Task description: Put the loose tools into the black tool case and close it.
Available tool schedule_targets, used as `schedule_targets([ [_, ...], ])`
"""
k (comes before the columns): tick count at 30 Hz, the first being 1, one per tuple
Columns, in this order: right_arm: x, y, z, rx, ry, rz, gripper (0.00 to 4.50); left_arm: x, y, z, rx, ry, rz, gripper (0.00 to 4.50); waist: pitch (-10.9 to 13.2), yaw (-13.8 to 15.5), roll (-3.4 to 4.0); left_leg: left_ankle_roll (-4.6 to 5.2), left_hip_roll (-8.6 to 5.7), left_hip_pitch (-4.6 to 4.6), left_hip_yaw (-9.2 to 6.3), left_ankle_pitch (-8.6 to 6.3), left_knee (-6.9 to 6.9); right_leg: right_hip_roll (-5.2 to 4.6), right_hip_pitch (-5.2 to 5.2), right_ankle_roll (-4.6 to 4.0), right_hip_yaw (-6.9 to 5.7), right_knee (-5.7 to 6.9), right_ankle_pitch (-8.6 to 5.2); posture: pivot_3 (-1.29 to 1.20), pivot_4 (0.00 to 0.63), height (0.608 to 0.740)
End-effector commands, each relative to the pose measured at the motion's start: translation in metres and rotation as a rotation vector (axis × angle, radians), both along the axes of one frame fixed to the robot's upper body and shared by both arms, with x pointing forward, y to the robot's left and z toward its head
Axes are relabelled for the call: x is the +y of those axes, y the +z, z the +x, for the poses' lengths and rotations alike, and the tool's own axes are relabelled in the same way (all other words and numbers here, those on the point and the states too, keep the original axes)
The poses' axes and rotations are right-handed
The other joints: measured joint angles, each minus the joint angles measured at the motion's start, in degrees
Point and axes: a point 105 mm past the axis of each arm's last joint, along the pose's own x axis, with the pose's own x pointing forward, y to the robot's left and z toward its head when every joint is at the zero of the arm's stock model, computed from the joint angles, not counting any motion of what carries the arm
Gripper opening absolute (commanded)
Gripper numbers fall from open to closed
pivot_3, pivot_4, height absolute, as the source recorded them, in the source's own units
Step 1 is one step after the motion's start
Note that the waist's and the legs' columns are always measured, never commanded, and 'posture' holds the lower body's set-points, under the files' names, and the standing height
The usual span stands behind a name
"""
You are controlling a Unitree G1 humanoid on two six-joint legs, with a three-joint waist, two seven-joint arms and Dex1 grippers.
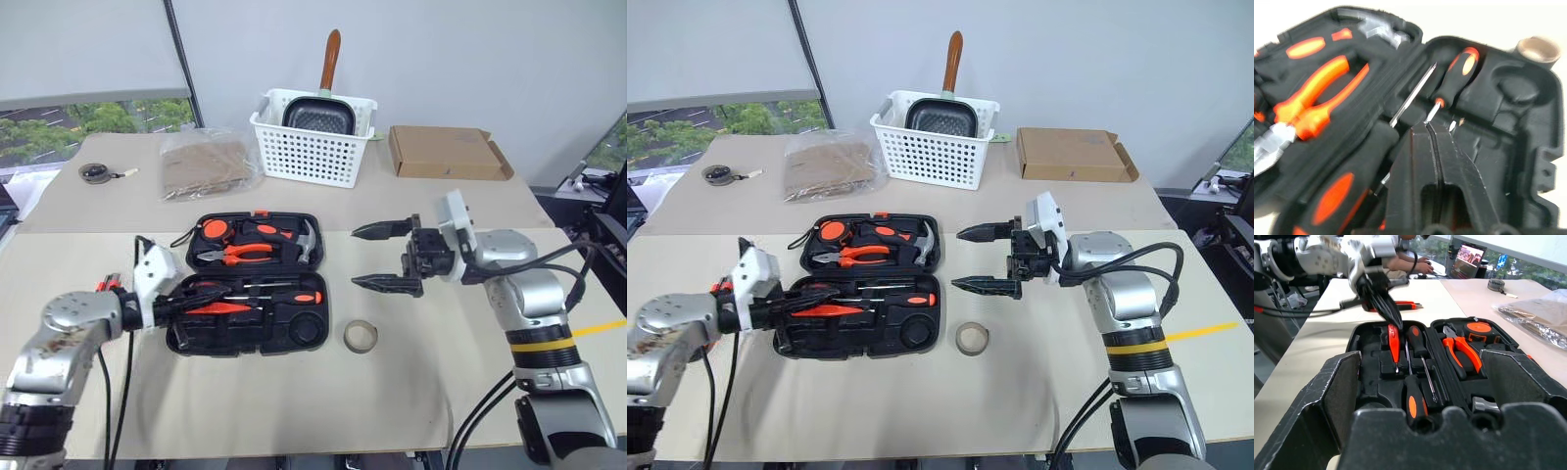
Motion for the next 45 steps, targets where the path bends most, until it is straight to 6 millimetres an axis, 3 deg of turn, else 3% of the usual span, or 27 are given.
schedule_targets([
  [1, 0.001, 0.011, -0.002, -0.054, 0.018, 0.010, 4.50, 0.002, -0.012, 0.000, -0.007, 0.012, 0.064, 0.08, 0.00, -0.01, 0.00, 0.00, 0.00, 0.00, 0.00, 0.00, 0.00, 0.00, 0.00, -0.05, 0.01, 0.00, 0.03, 0.00, 0.150, 0.700],
  [7, 0.000, 0.011, -0.002, -0.059, 0.011, 0.010, 4.50, 0.013, -0.041, 0.002, 0.041, 0.063, 0.173, 0.08, -0.04, -0.04, 0.06, 0.02, 0.00, 0.02, 0.01, -0.01, -0.01, -0.01, 0.00, -0.18, 0.01, -0.02, 0.11, 0.00, 0.150, 0.700],
  [17, 0.001, 0.011, -0.002, -0.065, 0.009, 0.003, 4.50, 0.012, -0.055, -0.002, 0.090, 0.075, 0.147, 0.08, -0.24, -0.13, 0.40, 0.02, 0.03, 0.44, -0.04, -0.03, -0.02, -0.03, 0.39, -0.05, 0.02, -0.02, 0.03, 0.00, 0.150, 0.700],
  [20, 0.001, 0.011, -0.002, -0.066, 0.012, 0.004, 4.50, 0.014, -0.038, 0.003, 0.021, 0.100, 0.106, 0.08, -0.25, -0.21, 0.43, 0.02, 0.03, 0.45, -0.03, -0.03, -0.06, -0.03, 0.39, -0.06, 0.02, -0.04, 0.02, 0.00, 0.150, 0.700],
  [24, 0.003, 0.012, 0.000, -0.066, 0.021, 0.006, 4.50, 0.015, 0.020, 0.011, -0.163, 0.152, -0.058, 0.08, -0.23, -0.17, 0.40, 0.02, 0.03, 0.28, -0.06, -0.03, -0.08, -0.03, 0.27, -0.07, 0.00, -0.07, 0.03, 0.00, 0.150, 0.700],
  [27, 0.005, 0.013, 0.000, -0.066, 0.034, 0.013, 4.50, 0.031, 0.058, 0.011, -0.269, 0.255, -0.171, 0.08, -0.16, -0.13, 0.27, 0.00, 0.03, 0.03, -0.14, 0.00, -0.04, -0.03, 0.07, -0.11, -0.04, -0.06, 0.07, 0.00, 0.150, 0.700],
  [28, 0.005, 0.013, 0.000, -0.065, 0.038, 0.016, 4.50, 0.039, 0.066, 0.010, -0.294, 0.305, -0.188, 0.58, -0.16, -0.13, 0.27, 0.00, 0.02, 0.01, -0.17, 0.00, -0.04, -0.03, 0.06, -0.30, -0.05, -0.07, 0.18, 0.00, 0.150, 0.700],
  [29, 0.006, 0.014, 0.000, -0.065, 0.042, 0.018, 4.50, 0.048, 0.070, 0.009, -0.308, 0.354, -0.199, 0.81, -0.16, -0.11, 0.27, 0.00, 0.01, 0.01, -0.18, 0.00, -0.04, -0.03, 0.06, -0.39, -0.05, -0.08, 0.23, 0.00, 0.150, 0.700],
  [31, 0.007, 0.015, 0.001, -0.068, 0.051, 0.027, 4.50, 0.082, 0.071, 0.003, -0.302, 0.507, -0.180, 1.59, -0.17, -0.34, 0.28, 0.01, -0.01, 0.03, -0.18, -0.01, -0.05, -0.03, 0.10, -0.38, -0.05, -0.09, 0.23, 0.00, 0.150, 0.700],
  [34, 0.011, 0.019, 0.002, -0.086, 0.064, 0.058, 4.50, 0.133, 0.059, -0.011, -0.274, 0.714, -0.087, 2.57, -0.16, -1.01, 0.27, 0.01, 0.00, 0.06, -0.12, -0.02, -0.09, -0.02, 0.10, -0.35, -0.05, -0.10, 0.21, 0.00, 0.150, 0.700],
  [39, 0.014, 0.019, 0.004, -0.086, 0.093, 0.058, 4.50, 0.171, 0.025, -0.041, -0.163, 0.870, 0.000, 4.40, -0.16, -1.19, 0.27, 0.00, 0.01, 0.05, -0.16, -0.01, -0.12, -0.03, 0.06, -0.09, -0.08, -0.11, 0.05, 0.00, 0.150, 0.700],
  [45, 0.017, 0.017, 0.005, -0.084, 0.119, 0.048, 4.50, 0.177, -0.009, -0.049, -0.053, 0.944, 0.023, 4.47, -0.14, 0.01, 0.24, -0.46, -0.01, 0.03, -0.24, -0.26, -0.10, -0.11, 0.04, -0.13, -0.12, -0.12, 0.07, 0.00, 0.150, 0.700],
])
